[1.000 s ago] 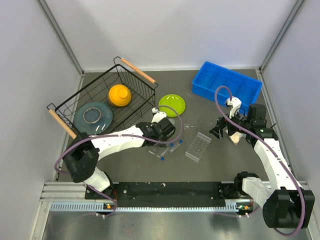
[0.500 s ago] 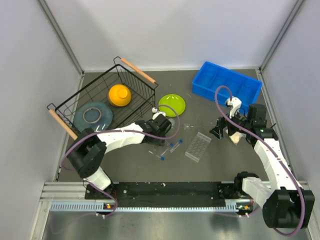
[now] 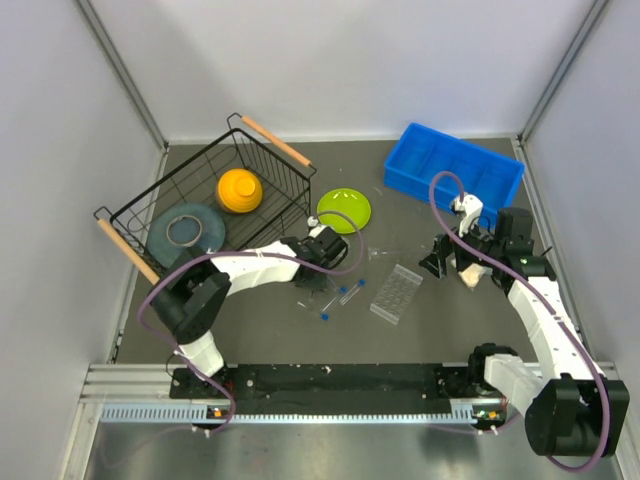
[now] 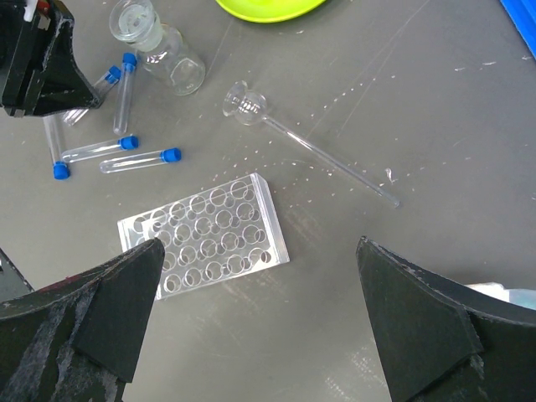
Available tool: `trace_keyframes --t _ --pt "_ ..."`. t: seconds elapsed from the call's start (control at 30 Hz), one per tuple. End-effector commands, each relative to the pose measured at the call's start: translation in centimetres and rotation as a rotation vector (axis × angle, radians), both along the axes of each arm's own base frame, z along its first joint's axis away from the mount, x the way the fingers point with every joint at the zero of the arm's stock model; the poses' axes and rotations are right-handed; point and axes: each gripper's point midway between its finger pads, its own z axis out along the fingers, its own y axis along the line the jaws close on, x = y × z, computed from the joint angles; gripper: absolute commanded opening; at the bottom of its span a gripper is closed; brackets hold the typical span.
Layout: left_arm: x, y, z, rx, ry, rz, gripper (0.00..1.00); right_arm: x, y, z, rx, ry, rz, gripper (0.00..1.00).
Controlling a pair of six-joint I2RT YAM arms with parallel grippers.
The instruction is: Organize the chemistry lab equipment
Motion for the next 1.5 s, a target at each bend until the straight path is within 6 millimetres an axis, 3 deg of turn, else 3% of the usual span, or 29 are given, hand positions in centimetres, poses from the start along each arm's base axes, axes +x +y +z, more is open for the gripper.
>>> trace_keyframes --t 0.0,0.17,0.37,0.6,0.77,0.9,0.93,1.1,1.23,1.37,1.47 --pt "0.5 0.4 -0.2 0.016 0.004 0.021 0.29 0.7 0.2 1.3 0.009 -0.054 0.027 0.99" --pt "0.9 0.8 0.0 0.013 0.001 0.034 0.22 0.7 0.2 1.3 0.009 -0.055 0.025 0.99" --pt "1.5 0.8 1.8 -0.024 -0.039 0.043 0.19 0.5 0.4 1.3 0.018 -0.053 0.036 0.99" --pt "1.0 -0.2 6.3 -0.160 -0.106 -0.015 0.18 -0.5 1.5 1.7 0.067 -0.053 0.108 0.99" --pt "-0.7 -1.0 8.9 -0.311 -0.165 -0.126 0.18 -1.9 2.9 2.3 0.123 -0.044 0.217 0.99" --pt "-3.3 -4.2 13.2 -0.556 -0.275 -0.303 0.18 -2.5 3.8 4.2 0.156 -0.011 0.285 0.99" --pt "-3.9 -5.3 14.1 -0.627 -0.304 -0.352 0.18 -2.2 3.9 5.7 0.157 -0.036 0.303 0.99" --pt "-6.7 -8.9 17.9 -0.770 -0.380 -0.488 0.18 -6.1 7.4 8.1 0.286 0.089 0.450 0.99" --pt "-7.5 -11.9 21.5 -0.865 -0.442 -0.559 0.18 -9.1 10.2 9.3 0.315 0.155 0.570 0.99" --pt "-7.8 -13.9 22.6 -0.868 -0.453 -0.599 0.18 -9.2 11.2 10.0 0.363 0.263 0.566 0.98" --pt "-8.1 -14.7 22.9 -0.873 -0.447 -0.611 0.18 -8.6 11.7 9.6 0.384 0.362 0.508 0.91"
